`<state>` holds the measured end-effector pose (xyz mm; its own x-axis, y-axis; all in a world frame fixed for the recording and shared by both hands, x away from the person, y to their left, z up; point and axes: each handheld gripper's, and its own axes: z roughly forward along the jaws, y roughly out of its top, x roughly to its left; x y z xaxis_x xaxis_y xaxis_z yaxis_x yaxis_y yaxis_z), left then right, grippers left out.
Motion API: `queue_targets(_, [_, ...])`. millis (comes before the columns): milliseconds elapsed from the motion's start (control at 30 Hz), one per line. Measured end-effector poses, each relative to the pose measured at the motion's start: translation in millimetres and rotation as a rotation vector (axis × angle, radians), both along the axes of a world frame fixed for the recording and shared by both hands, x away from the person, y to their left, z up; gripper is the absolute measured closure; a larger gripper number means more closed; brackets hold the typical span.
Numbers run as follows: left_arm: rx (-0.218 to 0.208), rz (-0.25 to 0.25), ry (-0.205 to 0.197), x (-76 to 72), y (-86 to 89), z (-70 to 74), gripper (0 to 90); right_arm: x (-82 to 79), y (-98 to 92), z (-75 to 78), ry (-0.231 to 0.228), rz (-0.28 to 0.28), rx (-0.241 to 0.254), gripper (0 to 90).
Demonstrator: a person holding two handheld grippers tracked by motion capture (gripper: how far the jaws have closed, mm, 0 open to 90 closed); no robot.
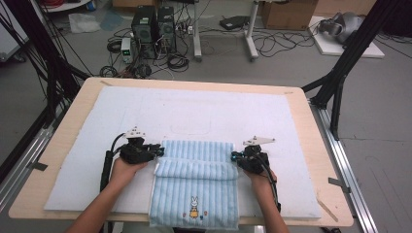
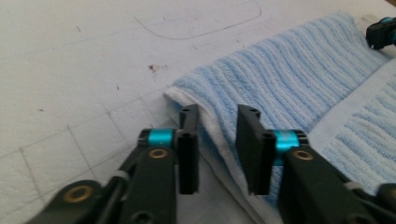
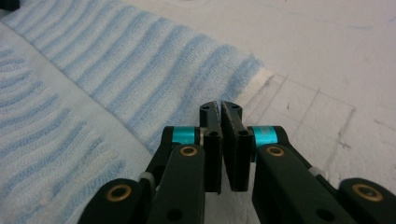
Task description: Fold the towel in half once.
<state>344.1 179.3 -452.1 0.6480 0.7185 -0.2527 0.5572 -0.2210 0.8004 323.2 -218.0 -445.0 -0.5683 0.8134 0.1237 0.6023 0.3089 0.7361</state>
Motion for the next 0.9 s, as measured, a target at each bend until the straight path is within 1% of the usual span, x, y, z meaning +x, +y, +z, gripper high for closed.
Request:
queue_targets(33, [0.000,-0.004,-0.011,-0.3,-0.5,0.5,85.8,-0.6,1.2,0.6,-0.007,0.005,-0.010,87.9])
queue_targets(67, [0.000,-0.004,-0.022,-0.2,0.0,1.0,86.8,-0.9,1.8,1.3,-0.018,0.003,-0.016,87.9])
queue_targets(100, [-0.008,0.001,-0.032,0.1,1.0,1.5,87.1,-1.1,1.9,2.1,-0.025,0.002,-0.011,87.9])
queue_targets(133, [-0.025,0.010,-0.038,0.8,2.0,1.6,87.3,-0.9,1.6,3.1,-0.034,-0.005,-0.006,87.9])
queue_targets(167, [-0.039,0.019,-0.038,1.8,3.3,1.9,87.4,-0.8,1.1,4.4,-0.037,-0.012,0.000,87.9])
queue_targets(200, [-0.048,0.027,-0.039,3.0,3.9,1.6,87.3,-0.3,0.6,5.5,-0.049,-0.016,0.005,87.9])
queue_targets(267, [-0.045,0.037,-0.032,5.6,3.6,1.5,87.3,1.9,1.4,7.0,-0.061,-0.024,0.005,87.9])
queue_targets(333, [-0.042,0.044,-0.034,8.4,2.6,3.3,87.3,5.6,3.1,7.3,-0.060,-0.039,-0.001,88.0])
queue_targets(400, [-0.069,0.061,-0.047,9.8,2.3,6.4,87.1,9.4,4.4,7.1,-0.070,-0.054,-0.004,87.9])
queue_targets(433, [-0.077,0.061,-0.045,10.7,2.6,8.0,87.0,10.9,5.0,7.1,-0.067,-0.063,-0.001,87.9])
queue_targets(500, [-0.077,0.060,-0.047,10.9,1.9,10.3,86.6,12.0,5.2,7.2,-0.061,-0.074,0.005,87.4])
queue_targets(533, [-0.083,0.058,-0.047,10.3,1.8,11.1,86.3,12.2,4.5,7.1,-0.065,-0.077,0.011,84.6])
queue_targets(567, [-0.084,0.054,-0.048,9.7,1.5,11.6,86.3,12.4,3.5,7.5,-0.072,-0.087,0.016,77.8])
queue_targets(600, [-0.079,0.049,-0.045,9.1,1.6,12.1,86.4,12.4,1.6,8.3,-0.073,-0.102,0.035,75.0])
queue_targets(667, [-0.075,0.048,-0.040,9.2,1.8,11.5,86.5,14.5,-0.6,8.5,-0.077,-0.106,0.055,71.8])
queue_targets(700, [-0.074,0.047,-0.037,9.7,2.3,11.1,86.6,17.4,0.3,7.2,-0.046,-0.094,0.063,71.0])
queue_targets(733, [-0.075,0.048,-0.036,9.7,2.0,10.9,86.6,20.1,3.2,5.4,-0.024,-0.083,0.051,71.3])
queue_targets(767, [-0.073,0.049,-0.035,9.7,1.9,10.9,86.6,22.3,6.5,2.9,-0.022,-0.069,0.033,73.4])
queue_targets(800, [-0.075,0.050,-0.033,9.6,1.9,10.9,86.6,24.1,9.6,1.2,-0.009,-0.067,0.016,80.9])
queue_targets(833, [-0.073,0.051,-0.032,9.6,2.0,10.9,86.6,25.2,11.9,0.6,-0.015,-0.059,-0.002,87.2])
queue_targets(867, [-0.073,0.055,-0.033,9.7,2.0,10.8,86.6,25.5,13.3,1.2,-0.032,-0.058,-0.022,87.9])
queue_targets(900, [-0.070,0.055,-0.031,9.9,2.5,10.6,86.6,26.4,14.3,2.1,-0.040,-0.057,-0.024,88.2])
